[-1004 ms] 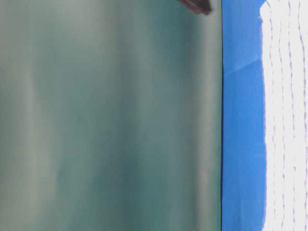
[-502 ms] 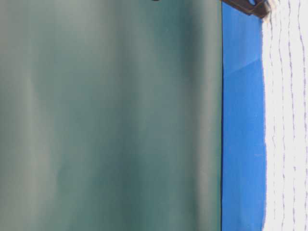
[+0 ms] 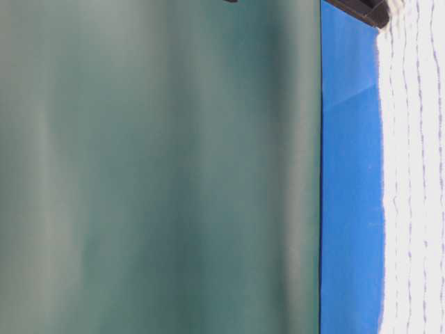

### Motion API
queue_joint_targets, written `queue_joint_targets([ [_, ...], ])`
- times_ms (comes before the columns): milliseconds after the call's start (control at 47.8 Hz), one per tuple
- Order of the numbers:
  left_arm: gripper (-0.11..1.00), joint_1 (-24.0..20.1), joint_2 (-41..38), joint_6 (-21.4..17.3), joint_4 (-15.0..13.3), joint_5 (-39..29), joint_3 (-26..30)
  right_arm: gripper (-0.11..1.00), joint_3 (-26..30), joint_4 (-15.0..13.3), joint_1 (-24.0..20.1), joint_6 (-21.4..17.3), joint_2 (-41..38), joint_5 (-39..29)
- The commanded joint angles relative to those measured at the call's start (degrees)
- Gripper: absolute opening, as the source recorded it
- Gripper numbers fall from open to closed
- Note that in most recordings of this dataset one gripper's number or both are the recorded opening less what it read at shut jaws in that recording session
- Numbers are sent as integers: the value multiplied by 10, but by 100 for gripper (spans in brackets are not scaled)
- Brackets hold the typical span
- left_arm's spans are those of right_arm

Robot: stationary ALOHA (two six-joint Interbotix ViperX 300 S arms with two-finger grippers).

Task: Fold the blue towel.
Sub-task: 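Move both grippers to the towel's far corners and grasp them, then pull both far corners toward the near edge, folding the towel in half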

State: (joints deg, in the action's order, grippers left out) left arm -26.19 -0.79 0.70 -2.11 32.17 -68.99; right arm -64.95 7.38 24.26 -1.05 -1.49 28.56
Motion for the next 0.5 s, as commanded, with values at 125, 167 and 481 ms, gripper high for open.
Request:
queue_joint_targets([
  [125, 0, 14, 6, 1, 0, 0, 6, 7, 4, 0, -4, 1, 4, 5],
  [167, 0, 16, 6, 1, -1, 0, 7, 6, 4, 1, -4, 1, 4, 5],
  [481, 0, 24, 22, -9, -1, 0, 13, 7, 13, 0, -5, 2, 11, 1],
])
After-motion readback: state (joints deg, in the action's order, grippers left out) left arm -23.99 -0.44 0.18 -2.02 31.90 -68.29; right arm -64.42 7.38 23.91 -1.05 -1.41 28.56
